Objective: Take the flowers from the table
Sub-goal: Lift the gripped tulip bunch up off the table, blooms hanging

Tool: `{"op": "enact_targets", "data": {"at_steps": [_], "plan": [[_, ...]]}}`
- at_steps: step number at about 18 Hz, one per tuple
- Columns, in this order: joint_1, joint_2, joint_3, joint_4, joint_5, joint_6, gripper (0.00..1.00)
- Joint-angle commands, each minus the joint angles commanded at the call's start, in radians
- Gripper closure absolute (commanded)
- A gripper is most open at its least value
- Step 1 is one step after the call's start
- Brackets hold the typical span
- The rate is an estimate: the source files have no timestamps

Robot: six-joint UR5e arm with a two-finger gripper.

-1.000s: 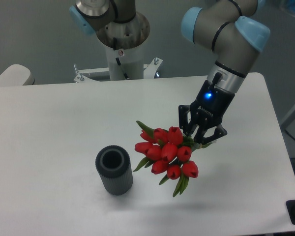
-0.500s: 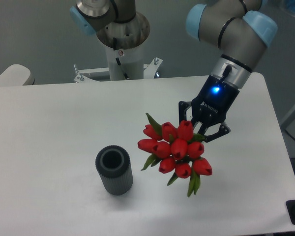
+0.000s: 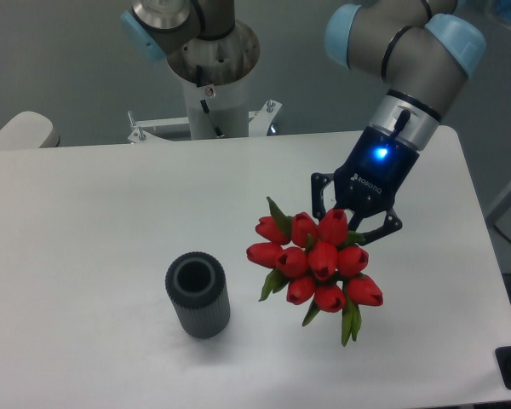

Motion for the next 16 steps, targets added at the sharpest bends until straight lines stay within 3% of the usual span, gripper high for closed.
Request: {"op": "enact_targets", "data": {"at_steps": [16], "plan": [[0.002,-0.012,0.026,0.020,0.002,-0.032,0.80]]}}
